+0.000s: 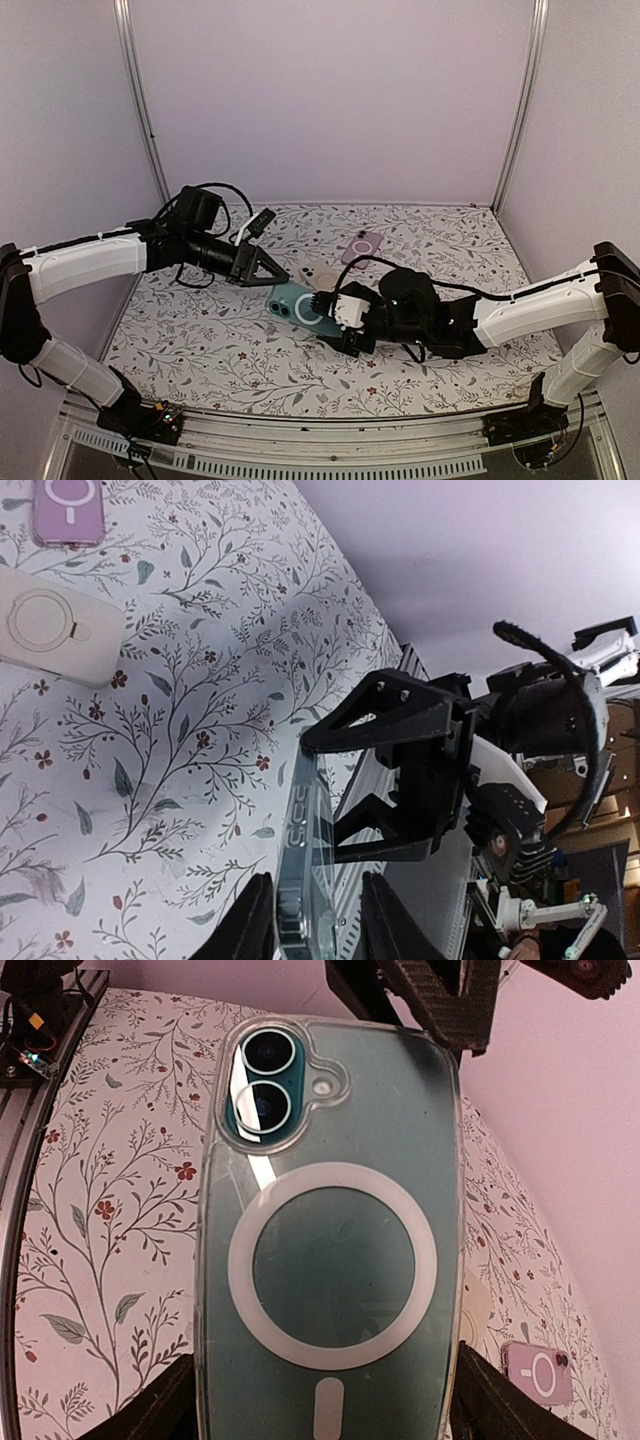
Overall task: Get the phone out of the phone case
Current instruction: Pass from the right arm to the left
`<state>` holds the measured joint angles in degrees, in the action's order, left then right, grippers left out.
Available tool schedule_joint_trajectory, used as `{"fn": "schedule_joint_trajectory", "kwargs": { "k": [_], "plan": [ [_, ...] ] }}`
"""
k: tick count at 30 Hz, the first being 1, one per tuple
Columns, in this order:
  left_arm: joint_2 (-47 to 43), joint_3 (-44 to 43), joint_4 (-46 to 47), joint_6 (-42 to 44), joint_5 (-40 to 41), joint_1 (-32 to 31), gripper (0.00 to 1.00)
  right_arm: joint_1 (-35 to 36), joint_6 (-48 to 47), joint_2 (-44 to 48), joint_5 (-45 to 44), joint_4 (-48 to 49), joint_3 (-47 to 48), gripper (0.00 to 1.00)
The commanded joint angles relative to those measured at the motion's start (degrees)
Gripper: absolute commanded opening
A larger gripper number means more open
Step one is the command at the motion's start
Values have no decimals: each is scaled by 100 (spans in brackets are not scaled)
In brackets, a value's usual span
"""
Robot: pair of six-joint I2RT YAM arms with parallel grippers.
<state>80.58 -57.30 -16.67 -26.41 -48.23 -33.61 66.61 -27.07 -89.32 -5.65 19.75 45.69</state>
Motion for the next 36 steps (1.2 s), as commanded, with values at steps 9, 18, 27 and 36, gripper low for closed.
{"fn": "schedule_joint_trajectory", "kwargs": {
  "k": [9,18,27,36],
  "plan": [
    [175,-124,-60,55,-73,-164,23,102,-138,55,-342,577,231,12],
    [265,-147,-78,-12,44,-199,0,151,-44,87,-834,828,188,26],
    [29,-216,77,111,422,-199,0,146,1095,261,-1985,866,149,99],
    [-356,168,841,275,622,-199,0,-592,2958,1108,389,-155,119,99]
  ]
}}
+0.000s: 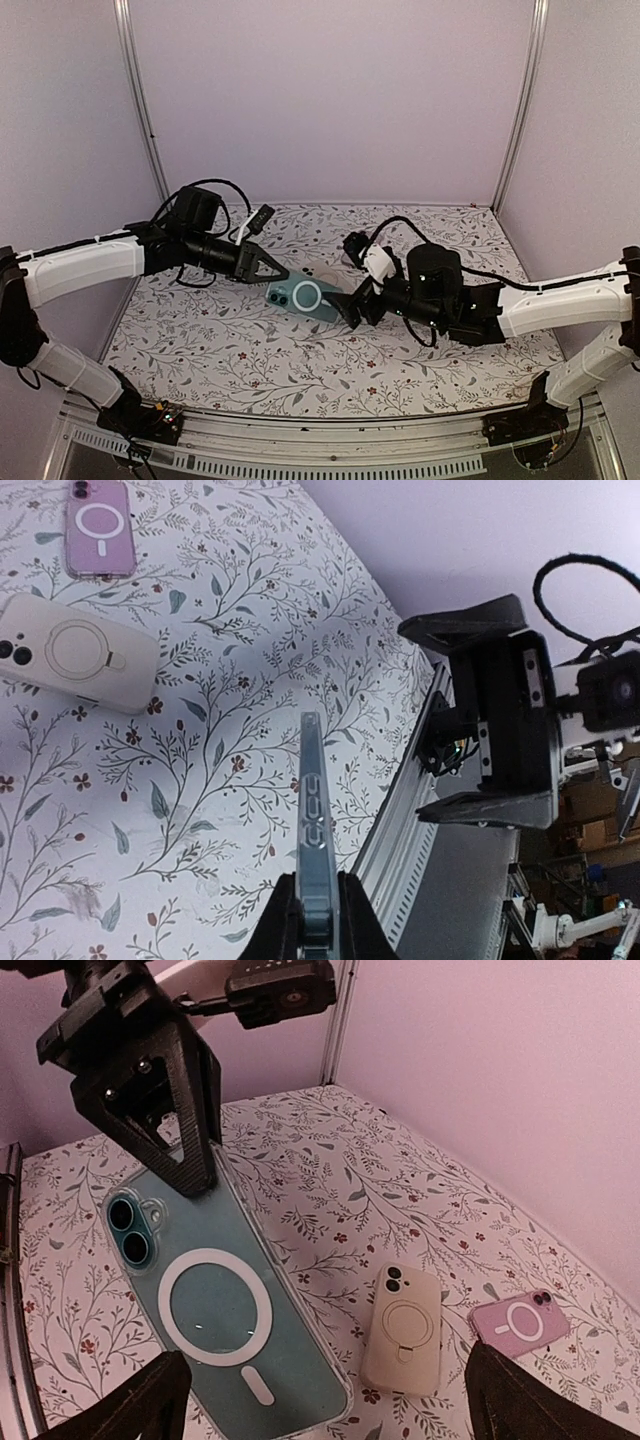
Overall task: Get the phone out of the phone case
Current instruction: Pass from the right arm to the left, then remove the top right corner of the phone case from the phone.
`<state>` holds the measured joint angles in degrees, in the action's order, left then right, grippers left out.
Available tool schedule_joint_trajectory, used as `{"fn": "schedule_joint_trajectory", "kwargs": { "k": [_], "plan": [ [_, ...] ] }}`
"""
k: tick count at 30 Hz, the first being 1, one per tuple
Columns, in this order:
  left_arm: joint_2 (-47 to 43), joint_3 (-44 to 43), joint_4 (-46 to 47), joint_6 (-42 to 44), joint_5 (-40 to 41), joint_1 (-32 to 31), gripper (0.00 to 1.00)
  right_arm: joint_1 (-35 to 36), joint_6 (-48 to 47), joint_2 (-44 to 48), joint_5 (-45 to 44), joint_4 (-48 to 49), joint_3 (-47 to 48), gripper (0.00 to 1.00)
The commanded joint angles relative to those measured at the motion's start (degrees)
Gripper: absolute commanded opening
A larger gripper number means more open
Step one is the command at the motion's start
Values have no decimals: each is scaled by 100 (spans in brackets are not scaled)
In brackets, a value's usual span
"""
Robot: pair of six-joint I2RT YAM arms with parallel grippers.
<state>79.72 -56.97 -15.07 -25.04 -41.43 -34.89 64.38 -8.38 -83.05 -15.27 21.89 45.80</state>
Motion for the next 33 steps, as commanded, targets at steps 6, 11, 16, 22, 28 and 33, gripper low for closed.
{"fn": "schedule_joint_trajectory", "kwargs": {
  "k": [6,11,16,22,28,33],
  "plan": [
    [-474,344,1233,170,179,-70,0,-1342,1953,1035,3486,-653,-26,99],
    [-544,344,1272,211,395,-70,0,-2331,2718,1123,4813,-853,-139,99],
    [-519,305,1248,39,216,-78,0,-2349,2881,1401,4582,-1057,-292,99],
    [-434,385,1195,-6,196,-79,0,-2368,2810,1212,4770,-1299,-182,99],
    [-259,780,2311,-361,-789,-88,0,-2387,2921,630,6003,-1315,32,99],
    [-247,1120,3224,-801,-1340,-104,0,-2388,3182,597,6522,-1474,51,99]
  ]
}}
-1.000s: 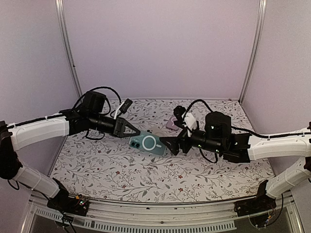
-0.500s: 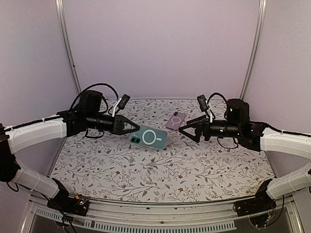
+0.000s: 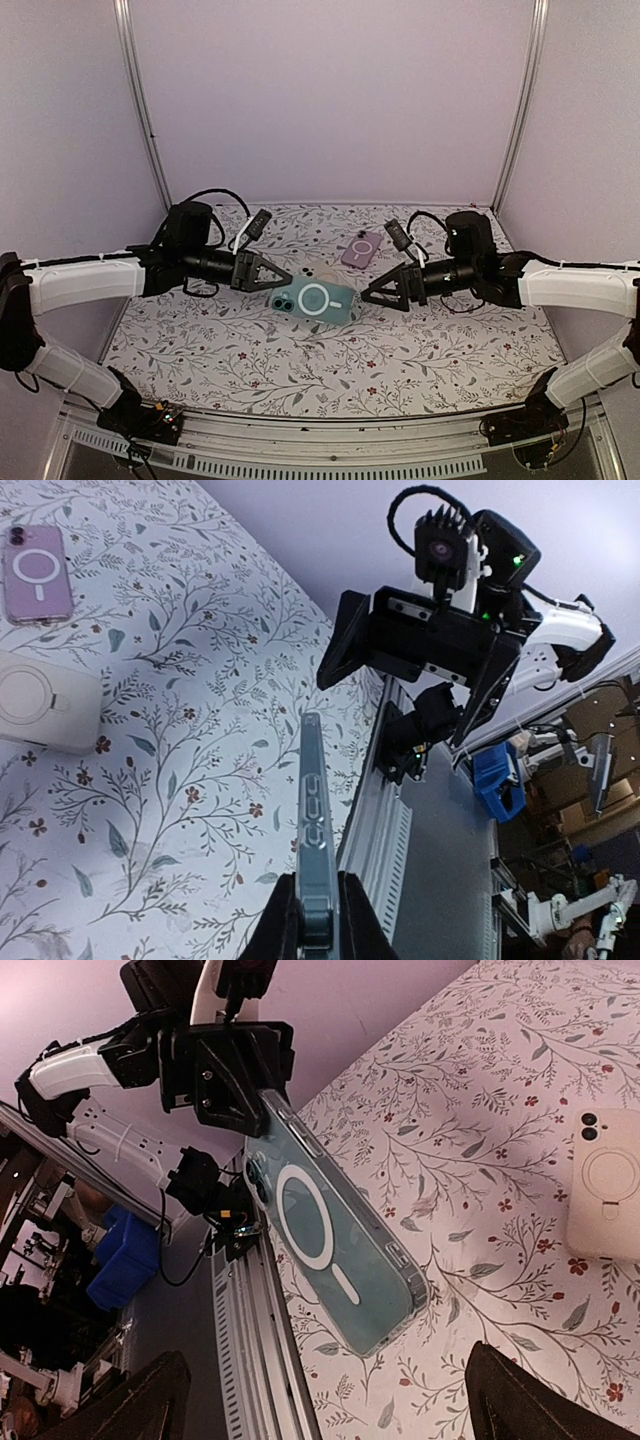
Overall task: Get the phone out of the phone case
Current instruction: Remove the top right corner of the phone case from the phone.
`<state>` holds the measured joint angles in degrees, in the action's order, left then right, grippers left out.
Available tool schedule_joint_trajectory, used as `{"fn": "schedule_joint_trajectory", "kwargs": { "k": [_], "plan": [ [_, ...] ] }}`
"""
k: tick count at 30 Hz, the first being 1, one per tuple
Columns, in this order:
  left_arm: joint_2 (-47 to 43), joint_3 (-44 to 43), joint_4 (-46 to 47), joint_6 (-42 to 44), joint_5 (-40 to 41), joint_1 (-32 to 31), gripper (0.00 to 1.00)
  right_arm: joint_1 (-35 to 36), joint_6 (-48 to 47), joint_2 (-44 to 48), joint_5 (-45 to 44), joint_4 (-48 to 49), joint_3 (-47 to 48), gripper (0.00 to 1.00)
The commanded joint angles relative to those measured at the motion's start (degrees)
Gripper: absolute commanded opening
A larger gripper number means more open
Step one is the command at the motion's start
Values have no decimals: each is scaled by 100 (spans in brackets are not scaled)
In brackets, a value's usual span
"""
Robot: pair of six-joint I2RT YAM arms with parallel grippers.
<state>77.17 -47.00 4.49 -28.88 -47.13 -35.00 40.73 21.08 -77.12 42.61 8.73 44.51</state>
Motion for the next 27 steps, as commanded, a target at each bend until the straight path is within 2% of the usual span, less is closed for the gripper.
{"fn": "schedule_joint_trajectory", "kwargs": {
  "k": [1,5,10,20,27],
  "plan": [
    [11,161,1309,-447,-778,-101,0,-27,287,12,775,-198,181,99],
    [11,385,1688,-658,-847,-128,0,-22,473,-7,698,-434,181,99],
    [164,592,2237,-951,-904,-225,0,-24,632,-66,705,-379,106,93],
    [513,613,2499,-1136,-687,-498,0,75,732,-235,824,-283,160,60],
    [530,683,2493,-1191,-590,-499,0,154,632,-303,735,-412,216,49]
  ]
}}
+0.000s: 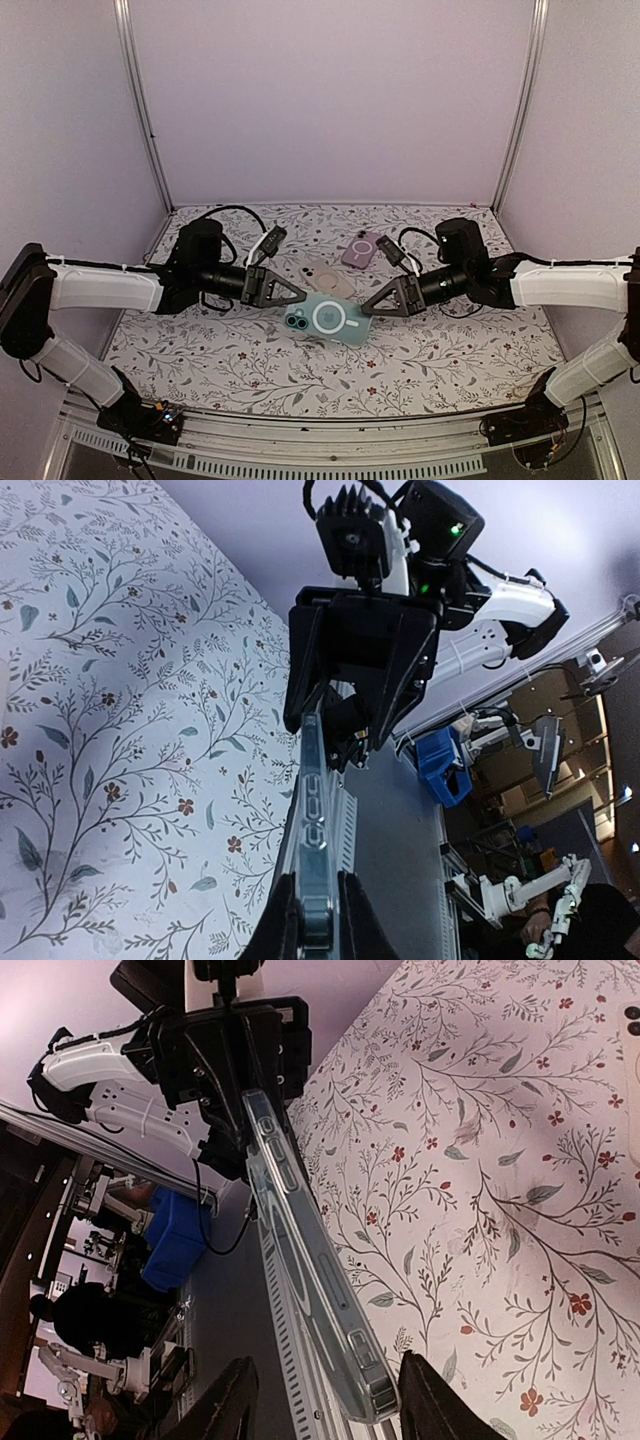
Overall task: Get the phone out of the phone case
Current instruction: Remove the top right corner of the phone case from the phone.
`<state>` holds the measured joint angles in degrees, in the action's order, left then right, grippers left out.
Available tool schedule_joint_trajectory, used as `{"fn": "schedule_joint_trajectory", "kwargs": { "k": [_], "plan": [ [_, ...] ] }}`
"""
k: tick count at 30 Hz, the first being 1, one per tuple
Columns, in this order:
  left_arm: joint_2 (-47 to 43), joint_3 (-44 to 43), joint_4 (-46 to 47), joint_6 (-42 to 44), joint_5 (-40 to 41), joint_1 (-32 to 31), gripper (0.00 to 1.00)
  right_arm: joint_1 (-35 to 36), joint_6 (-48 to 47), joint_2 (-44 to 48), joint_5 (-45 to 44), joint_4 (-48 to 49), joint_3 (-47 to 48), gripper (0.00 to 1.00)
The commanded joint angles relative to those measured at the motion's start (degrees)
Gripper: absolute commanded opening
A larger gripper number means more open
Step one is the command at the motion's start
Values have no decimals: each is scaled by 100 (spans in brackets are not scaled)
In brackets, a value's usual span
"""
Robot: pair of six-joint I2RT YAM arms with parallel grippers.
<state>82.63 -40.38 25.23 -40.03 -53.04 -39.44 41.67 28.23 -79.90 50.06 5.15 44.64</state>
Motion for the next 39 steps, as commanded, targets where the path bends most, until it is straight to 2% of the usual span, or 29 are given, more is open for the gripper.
{"fn": "schedule_joint_trajectory", "kwargs": {
  "k": [1,8,14,24,39],
  "plan": [
    [-25,19,401,-71,11,-55,0,60,-92,-26,-44,-82,209,46],
    [-63,-29,113,31,144,-55,0,59,-197,-58,-425,-305,282,28],
    [-111,-23,-37,32,322,-68,0,91,-233,-128,-587,-392,288,21],
    [-124,-14,-335,-67,874,-125,0,177,-550,-421,-1373,-819,393,2],
    [-56,-49,-660,-120,1397,-187,0,309,-635,-1062,-2015,-1068,669,0]
  ]
}}
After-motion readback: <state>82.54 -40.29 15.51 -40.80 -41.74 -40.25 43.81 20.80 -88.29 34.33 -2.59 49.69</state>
